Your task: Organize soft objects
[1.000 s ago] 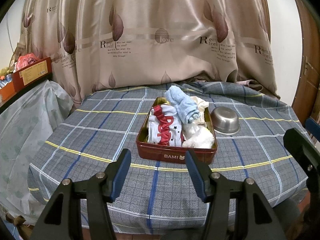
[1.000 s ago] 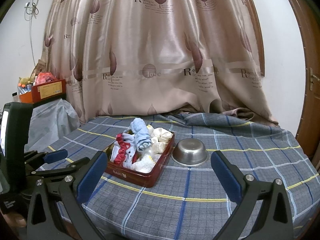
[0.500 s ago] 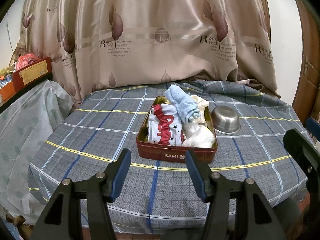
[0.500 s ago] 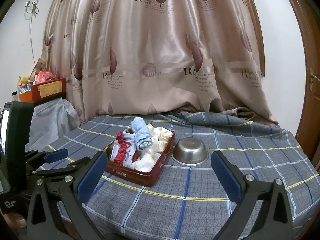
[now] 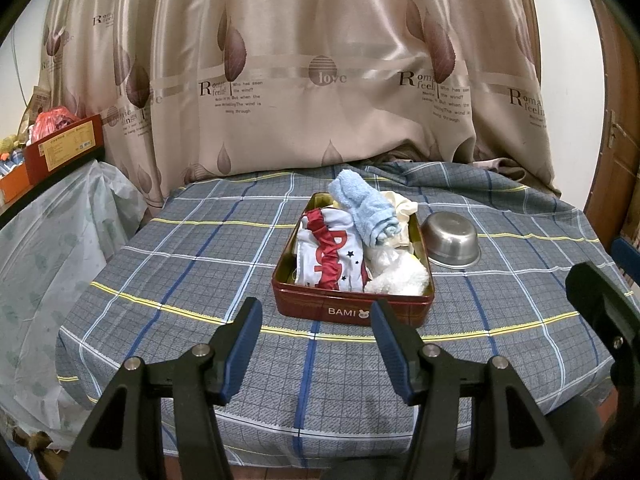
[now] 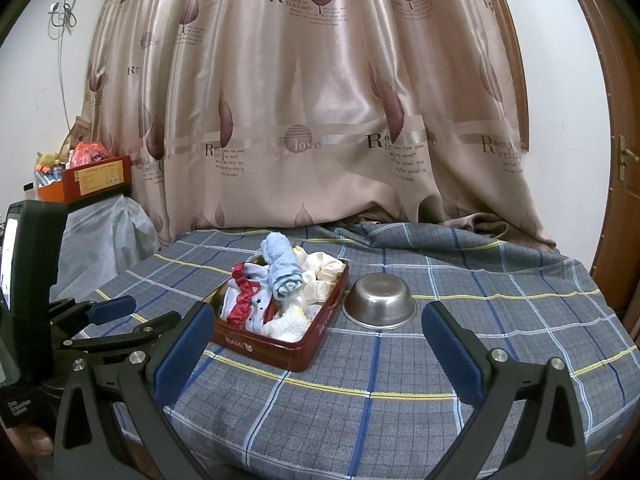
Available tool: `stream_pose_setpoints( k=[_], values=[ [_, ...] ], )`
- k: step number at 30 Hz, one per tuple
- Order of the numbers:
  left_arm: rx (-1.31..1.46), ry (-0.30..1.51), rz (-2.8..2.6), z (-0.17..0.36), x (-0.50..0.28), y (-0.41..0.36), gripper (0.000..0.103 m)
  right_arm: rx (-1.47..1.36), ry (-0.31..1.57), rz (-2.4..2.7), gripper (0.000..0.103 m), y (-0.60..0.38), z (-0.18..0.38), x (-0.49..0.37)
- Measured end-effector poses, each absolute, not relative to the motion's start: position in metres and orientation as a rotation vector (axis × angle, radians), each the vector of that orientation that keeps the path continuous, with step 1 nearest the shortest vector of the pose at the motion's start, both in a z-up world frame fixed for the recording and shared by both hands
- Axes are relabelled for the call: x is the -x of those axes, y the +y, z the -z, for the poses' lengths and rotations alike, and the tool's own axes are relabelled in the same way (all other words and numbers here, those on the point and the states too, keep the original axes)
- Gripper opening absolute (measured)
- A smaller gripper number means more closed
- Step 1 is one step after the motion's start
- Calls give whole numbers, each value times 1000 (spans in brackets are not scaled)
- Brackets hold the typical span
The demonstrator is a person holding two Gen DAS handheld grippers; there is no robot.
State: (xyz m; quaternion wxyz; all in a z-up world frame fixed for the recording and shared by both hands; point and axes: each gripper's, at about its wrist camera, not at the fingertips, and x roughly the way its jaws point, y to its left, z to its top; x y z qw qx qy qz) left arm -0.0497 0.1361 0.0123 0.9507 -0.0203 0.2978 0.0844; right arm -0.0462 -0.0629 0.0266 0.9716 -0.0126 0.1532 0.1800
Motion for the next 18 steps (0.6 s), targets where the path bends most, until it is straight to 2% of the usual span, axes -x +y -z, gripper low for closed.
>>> stream_pose_setpoints(
  k=[18],
  values=[
    [39, 605, -174, -12, 50, 135, 58, 25, 310, -365, 102, -64, -27, 46]
  ],
)
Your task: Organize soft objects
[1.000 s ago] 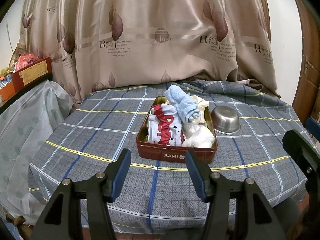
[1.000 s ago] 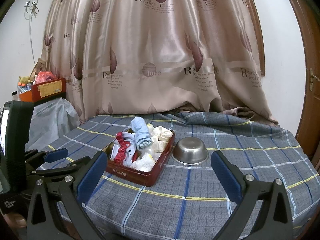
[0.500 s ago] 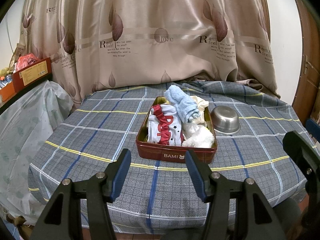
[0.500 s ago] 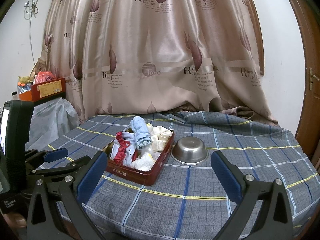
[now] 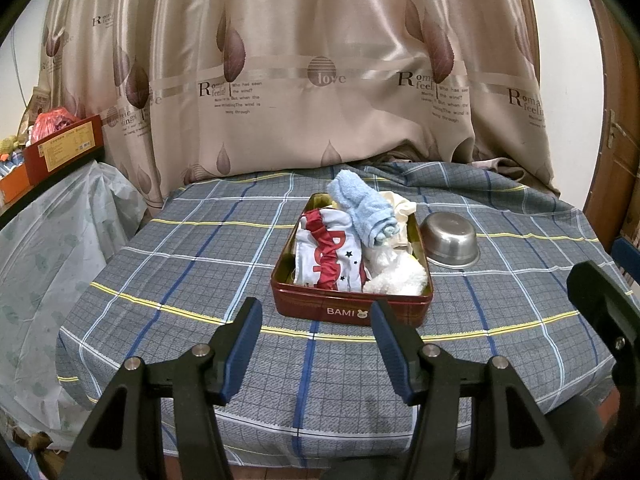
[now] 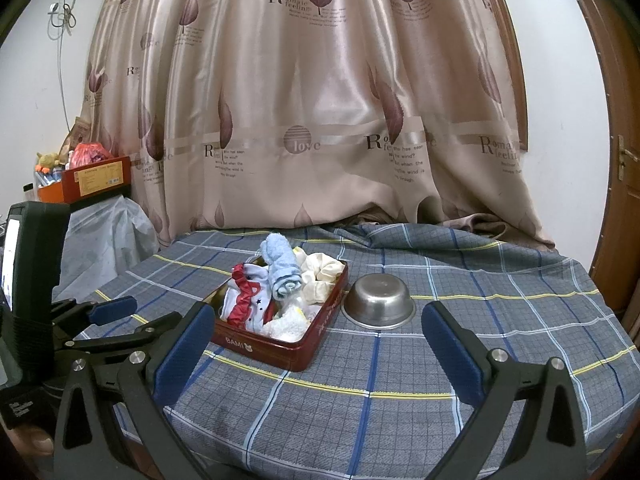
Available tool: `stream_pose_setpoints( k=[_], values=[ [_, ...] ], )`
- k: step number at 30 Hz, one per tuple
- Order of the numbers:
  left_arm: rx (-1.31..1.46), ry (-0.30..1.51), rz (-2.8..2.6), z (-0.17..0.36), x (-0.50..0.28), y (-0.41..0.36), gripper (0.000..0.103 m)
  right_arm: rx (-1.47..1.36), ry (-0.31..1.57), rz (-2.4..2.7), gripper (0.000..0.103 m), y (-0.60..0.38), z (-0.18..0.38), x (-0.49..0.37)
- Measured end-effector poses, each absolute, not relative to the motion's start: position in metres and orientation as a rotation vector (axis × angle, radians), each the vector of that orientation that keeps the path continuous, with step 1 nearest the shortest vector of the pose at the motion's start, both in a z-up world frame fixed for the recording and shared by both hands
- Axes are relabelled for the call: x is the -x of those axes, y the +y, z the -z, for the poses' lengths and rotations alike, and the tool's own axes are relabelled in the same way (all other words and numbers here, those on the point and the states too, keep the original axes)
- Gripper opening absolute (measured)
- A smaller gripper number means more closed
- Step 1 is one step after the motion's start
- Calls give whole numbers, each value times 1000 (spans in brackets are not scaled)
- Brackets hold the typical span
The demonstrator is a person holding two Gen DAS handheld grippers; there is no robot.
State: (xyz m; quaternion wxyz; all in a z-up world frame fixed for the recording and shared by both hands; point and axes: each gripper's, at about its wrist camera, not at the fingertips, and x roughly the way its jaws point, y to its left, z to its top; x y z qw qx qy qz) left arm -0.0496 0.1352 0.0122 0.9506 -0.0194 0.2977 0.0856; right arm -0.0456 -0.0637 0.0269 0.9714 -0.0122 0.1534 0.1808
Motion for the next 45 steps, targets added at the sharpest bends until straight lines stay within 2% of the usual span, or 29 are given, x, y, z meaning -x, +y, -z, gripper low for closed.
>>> stream_pose_setpoints(
  k=[45],
  values=[
    [23, 626, -178, -8, 46, 134, 58, 2, 330, -368, 102, -69, -14, 44]
  ],
)
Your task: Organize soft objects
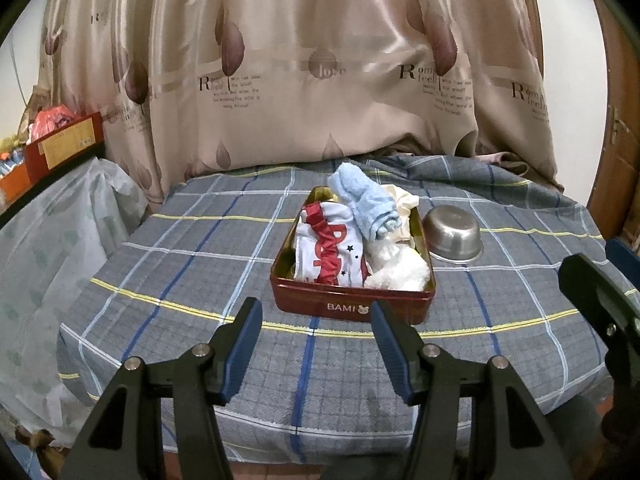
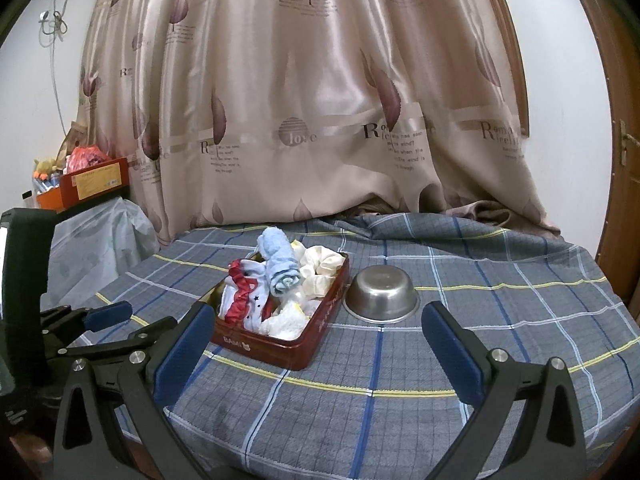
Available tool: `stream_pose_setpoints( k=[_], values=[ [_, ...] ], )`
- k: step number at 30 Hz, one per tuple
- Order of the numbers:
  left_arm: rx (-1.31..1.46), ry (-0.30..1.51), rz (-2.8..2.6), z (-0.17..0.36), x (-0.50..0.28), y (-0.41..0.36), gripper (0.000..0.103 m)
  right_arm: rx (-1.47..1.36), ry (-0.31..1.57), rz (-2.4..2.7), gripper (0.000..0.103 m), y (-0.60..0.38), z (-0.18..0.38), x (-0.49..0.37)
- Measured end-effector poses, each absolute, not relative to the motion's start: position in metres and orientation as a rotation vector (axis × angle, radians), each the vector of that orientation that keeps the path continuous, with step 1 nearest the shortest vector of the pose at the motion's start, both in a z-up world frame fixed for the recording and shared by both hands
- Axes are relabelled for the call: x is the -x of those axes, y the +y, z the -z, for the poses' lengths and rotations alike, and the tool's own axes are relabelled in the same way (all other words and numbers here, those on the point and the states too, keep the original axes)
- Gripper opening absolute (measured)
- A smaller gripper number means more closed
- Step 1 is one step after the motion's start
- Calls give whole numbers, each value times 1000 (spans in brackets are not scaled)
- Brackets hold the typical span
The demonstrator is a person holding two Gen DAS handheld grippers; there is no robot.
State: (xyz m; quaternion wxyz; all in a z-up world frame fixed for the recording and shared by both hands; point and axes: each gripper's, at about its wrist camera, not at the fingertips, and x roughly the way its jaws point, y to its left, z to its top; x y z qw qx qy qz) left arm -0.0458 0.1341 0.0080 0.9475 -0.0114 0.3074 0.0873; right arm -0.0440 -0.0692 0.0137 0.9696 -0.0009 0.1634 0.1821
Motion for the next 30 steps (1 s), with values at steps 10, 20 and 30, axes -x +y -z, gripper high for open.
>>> stream_pose_setpoints(
  k=[10, 20, 30],
  values=[
    [29, 618, -190, -18, 44, 132, 58, -8, 336, -365, 102, -70, -14, 37],
    [32, 631, -196, -21, 40, 134, 58, -10, 330, -367, 102, -69, -13, 35],
    [18, 652, -202, -16, 28, 133, 58, -28, 354, -360, 102, -71, -16, 23]
  ],
)
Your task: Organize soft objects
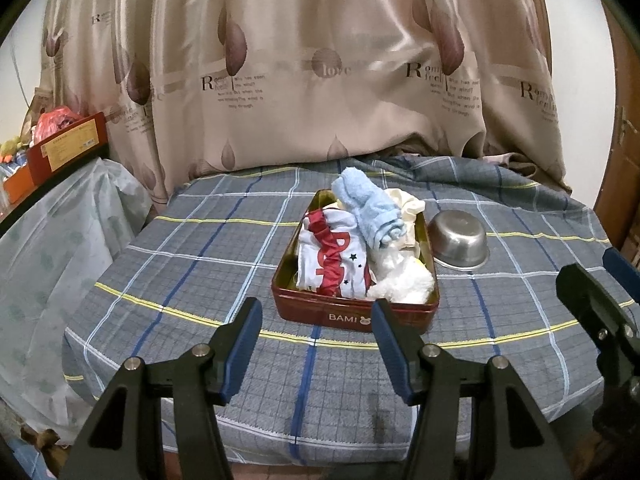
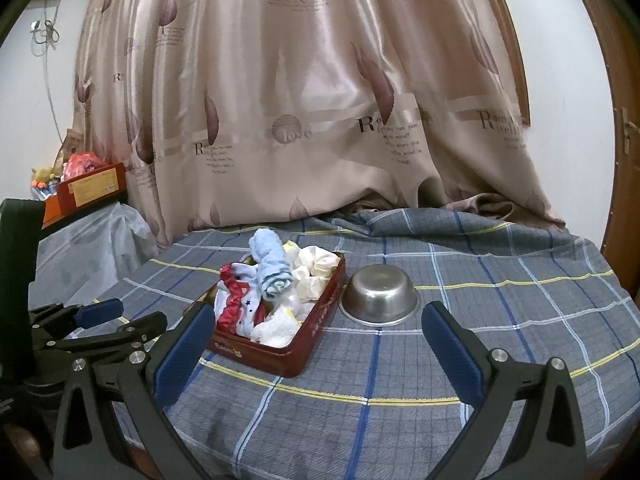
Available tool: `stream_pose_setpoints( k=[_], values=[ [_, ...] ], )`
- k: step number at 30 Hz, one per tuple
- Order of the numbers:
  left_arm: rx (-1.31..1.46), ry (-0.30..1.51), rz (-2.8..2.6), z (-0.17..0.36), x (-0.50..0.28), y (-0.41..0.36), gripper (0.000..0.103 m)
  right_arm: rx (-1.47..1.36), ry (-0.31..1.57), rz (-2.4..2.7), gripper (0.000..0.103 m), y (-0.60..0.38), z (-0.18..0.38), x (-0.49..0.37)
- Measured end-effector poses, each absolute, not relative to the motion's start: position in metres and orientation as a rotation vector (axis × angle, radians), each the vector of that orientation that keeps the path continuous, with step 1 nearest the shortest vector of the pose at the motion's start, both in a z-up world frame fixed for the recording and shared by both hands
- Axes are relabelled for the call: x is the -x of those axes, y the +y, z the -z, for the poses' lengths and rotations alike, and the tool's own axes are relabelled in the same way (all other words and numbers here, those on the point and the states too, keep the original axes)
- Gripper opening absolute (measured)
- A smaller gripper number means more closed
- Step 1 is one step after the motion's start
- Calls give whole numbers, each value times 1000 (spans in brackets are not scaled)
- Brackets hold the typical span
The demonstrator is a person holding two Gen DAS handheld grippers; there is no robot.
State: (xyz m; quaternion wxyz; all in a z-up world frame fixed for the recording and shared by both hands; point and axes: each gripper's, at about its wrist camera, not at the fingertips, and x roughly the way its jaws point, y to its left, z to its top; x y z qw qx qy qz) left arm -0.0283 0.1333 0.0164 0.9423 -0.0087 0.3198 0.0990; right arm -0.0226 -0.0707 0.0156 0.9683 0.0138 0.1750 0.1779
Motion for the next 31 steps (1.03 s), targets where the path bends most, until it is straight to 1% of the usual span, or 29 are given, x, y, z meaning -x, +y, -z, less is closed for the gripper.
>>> stream_pose_setpoints(
  k=[7, 9, 15, 20, 25, 28, 31],
  values=[
    [1, 664, -218, -12, 16, 130, 59, -42, 372, -346, 102, -76, -12, 12],
    [10, 659, -239, -12, 14, 131, 70, -46, 379, -344, 102, -79, -9, 8],
    [80, 657, -227, -12, 6, 136, 70, -44, 386, -299, 103, -101, -3, -8],
    [65, 666, -255, -15, 2, 131, 70, -55, 396, -153, 103, -160, 4, -44],
    [75, 715, -283, -19, -1, 130, 70, 16, 504, 77, 103, -236, 29, -108],
    [71, 738, -306, -19, 3, 127, 70, 55, 610, 125, 103, -273, 47, -147],
    [93, 790, -340, -12, 6, 128, 70, 15, 742, 185, 103, -309, 67, -183]
  ],
)
